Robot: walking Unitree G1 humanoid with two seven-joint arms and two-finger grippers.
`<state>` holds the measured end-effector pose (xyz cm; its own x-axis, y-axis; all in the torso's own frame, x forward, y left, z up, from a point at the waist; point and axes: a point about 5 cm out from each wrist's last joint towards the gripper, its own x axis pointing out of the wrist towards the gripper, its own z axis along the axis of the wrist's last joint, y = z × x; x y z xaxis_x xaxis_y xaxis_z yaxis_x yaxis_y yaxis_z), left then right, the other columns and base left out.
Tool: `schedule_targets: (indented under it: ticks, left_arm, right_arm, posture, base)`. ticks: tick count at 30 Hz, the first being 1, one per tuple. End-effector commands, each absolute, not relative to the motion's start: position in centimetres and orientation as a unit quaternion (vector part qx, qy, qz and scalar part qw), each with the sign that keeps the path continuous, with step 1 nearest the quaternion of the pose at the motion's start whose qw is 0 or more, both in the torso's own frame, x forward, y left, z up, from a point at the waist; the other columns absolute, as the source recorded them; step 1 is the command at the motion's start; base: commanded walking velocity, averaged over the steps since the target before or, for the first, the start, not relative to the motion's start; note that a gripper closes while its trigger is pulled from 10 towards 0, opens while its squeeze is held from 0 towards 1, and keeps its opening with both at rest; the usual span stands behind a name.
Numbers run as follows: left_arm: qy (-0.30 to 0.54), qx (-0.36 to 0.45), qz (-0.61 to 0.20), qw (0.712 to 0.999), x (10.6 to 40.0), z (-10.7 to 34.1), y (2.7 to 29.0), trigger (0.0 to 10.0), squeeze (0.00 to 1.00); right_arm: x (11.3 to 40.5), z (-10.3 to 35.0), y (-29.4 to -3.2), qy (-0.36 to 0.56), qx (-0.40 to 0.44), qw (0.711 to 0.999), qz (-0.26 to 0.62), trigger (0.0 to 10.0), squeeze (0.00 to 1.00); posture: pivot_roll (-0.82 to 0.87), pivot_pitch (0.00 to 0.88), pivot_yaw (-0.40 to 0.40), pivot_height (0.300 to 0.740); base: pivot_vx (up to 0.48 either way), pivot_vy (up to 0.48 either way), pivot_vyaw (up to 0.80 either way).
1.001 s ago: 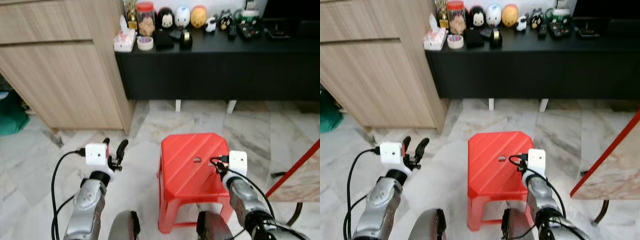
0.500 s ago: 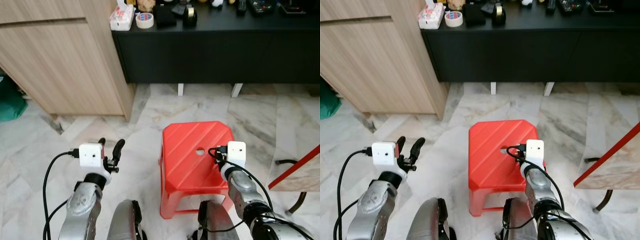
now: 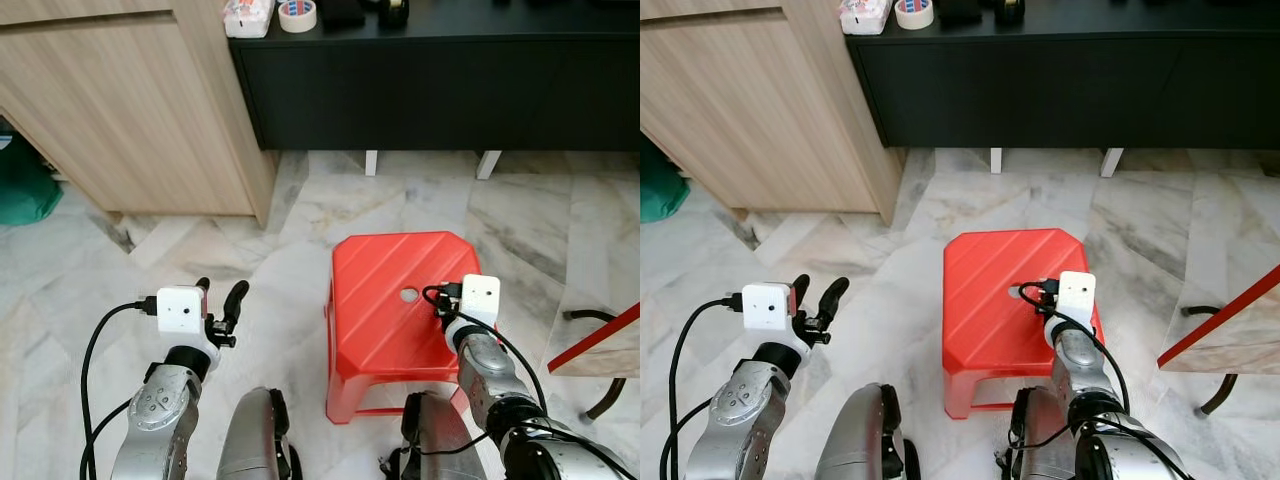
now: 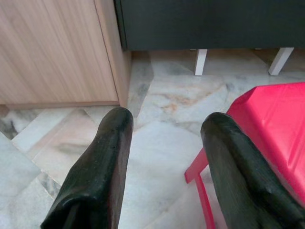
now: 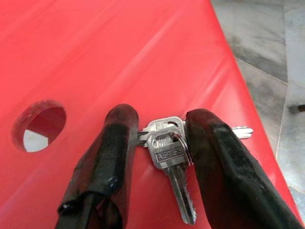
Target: Hang keys on a hook
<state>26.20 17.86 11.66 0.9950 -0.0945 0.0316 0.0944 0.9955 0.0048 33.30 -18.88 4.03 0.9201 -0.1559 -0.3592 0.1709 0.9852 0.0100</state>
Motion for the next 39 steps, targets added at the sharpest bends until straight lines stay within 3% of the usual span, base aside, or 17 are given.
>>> schedule_targets:
  ticks: [1, 16, 39]
  left_arm:
    - [-0.004, 0.010, -0.049, 0.999, 25.9, 11.3, 18.1, 10.0, 0.00]
    - [-0.008, 0.017, -0.049, 0.999, 26.3, 11.4, 18.4, 10.0, 0.00]
    - [-0.005, 0.023, -0.052, 0.998, 26.3, 11.0, 18.3, 10.0, 0.00]
  right_arm:
    - [32.8, 3.4, -18.9, 0.188, 0.027, 0.978, -0.091, 10.0, 0.00]
    - [33.2, 4.6, -18.4, 0.129, 0.033, 0.987, -0.092, 10.0, 0.00]
    - [30.6, 2.2, -18.2, 0.148, 0.016, 0.984, -0.093, 10.0, 0.00]
  posture:
    - [0.11, 0.251, 0.067, 0.606]
    - [0.11, 0.235, 0.072, 0.606]
    - [0.11, 0.226, 0.068, 0.606]
  base:
    - [0.000, 0.000, 0.00]
    - [0.000, 0.000, 0.00]
    - [0.000, 0.000, 0.00]
